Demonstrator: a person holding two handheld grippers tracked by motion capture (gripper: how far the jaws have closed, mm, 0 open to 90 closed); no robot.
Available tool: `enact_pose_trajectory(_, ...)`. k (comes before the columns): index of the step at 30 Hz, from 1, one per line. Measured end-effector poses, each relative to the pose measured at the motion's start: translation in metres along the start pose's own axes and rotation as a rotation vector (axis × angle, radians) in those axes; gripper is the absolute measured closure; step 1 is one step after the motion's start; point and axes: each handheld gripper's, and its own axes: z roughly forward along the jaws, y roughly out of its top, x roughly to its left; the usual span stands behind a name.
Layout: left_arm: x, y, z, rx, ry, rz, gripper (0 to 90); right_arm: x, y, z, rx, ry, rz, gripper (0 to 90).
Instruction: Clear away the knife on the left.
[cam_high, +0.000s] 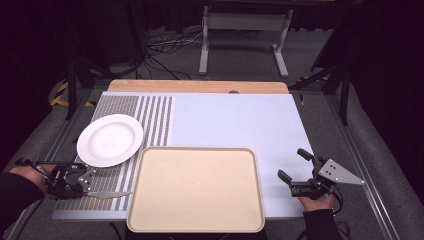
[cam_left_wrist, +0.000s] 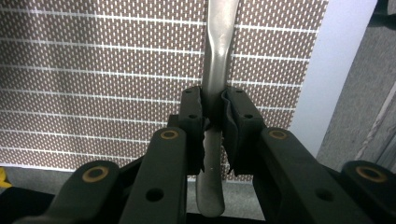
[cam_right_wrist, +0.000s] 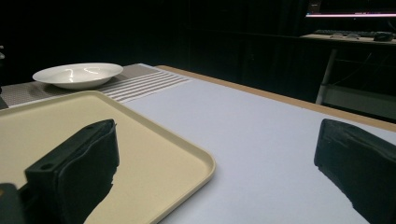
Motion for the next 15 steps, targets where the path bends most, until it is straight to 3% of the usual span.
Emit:
enact_pose_trajectory(2, -0.0004, -0.0001, -0.0002, 0.001, 0.004, 0.009, 79.6, -0.0001, 0.0000, -0.0004, -0.003, 0.000, 0.001, 0.5)
enact_pose_trajectory(3, -0.0018, -0.0012, 0.0015, -0.023, 0.005, -0.006, 79.7, -0.0002, -0.0001, -0.0005, -0.004, -0.001, 0.000, 0.5)
enact_pose_trajectory(11, -0.0003, 0.0000, 0.0007, -0.010, -0.013, 0.008, 80.1, -0.0004, -0.0005, -0.0011, -0.009, 0.001, 0.008, 0.5)
enact_pose_trajectory(12, -0.0002, 0.0001, 0.0000, -0.002, 0.000, 0.015, 80.1, -0.0006, -0.0007, -0.0013, -0.009, 0.000, 0.012, 0.5)
enact_pose_trajectory(13, -0.0008, -0.0018, 0.0012, -0.027, 0.001, 0.000, 80.2, -0.0010, -0.0009, -0.0014, -0.009, -0.001, 0.015, 0.5)
enact_pose_trajectory(15, -0.0005, -0.0032, -0.0002, -0.020, -0.002, -0.007, 80.2, -0.0015, -0.0012, -0.0011, -0.012, -0.001, 0.014, 0.5)
